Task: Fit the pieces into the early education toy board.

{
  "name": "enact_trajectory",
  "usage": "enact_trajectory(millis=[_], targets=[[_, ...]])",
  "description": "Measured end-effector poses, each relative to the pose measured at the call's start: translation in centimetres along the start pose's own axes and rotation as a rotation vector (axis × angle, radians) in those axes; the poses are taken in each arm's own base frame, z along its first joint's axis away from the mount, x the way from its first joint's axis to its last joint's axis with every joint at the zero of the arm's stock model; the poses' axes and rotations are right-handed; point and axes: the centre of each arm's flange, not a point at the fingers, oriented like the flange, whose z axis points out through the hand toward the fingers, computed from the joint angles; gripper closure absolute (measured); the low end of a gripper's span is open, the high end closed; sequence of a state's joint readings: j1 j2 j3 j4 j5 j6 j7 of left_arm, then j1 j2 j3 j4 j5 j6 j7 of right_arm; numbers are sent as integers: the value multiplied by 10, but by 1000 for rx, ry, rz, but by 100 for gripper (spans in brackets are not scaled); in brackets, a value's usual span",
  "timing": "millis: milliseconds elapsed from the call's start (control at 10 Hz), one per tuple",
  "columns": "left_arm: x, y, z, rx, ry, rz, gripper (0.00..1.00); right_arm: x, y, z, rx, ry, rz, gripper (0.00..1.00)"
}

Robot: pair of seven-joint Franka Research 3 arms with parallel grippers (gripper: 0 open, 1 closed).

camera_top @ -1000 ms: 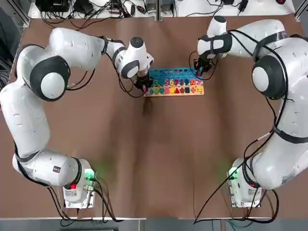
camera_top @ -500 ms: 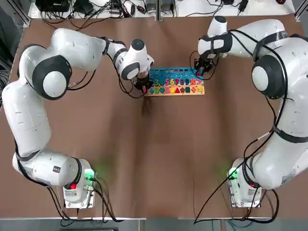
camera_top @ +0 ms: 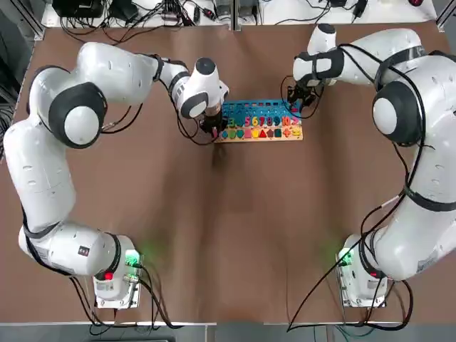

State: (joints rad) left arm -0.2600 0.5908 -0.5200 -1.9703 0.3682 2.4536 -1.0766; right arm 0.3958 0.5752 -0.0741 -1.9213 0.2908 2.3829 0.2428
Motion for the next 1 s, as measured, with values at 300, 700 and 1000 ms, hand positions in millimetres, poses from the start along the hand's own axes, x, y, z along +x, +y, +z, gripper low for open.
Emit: enact_trajectory(millis=[300, 700, 1000], targets=[[-4, 4, 1, 1, 0, 11, 74, 2, -5, -17, 7, -11, -2, 38], [1, 8, 4, -3, 8, 23, 74, 6, 22, -129, -56, 60, -60, 31], [3, 10, 7, -2, 11, 30, 74, -2, 67, -214, -105, 112, -66, 20]])
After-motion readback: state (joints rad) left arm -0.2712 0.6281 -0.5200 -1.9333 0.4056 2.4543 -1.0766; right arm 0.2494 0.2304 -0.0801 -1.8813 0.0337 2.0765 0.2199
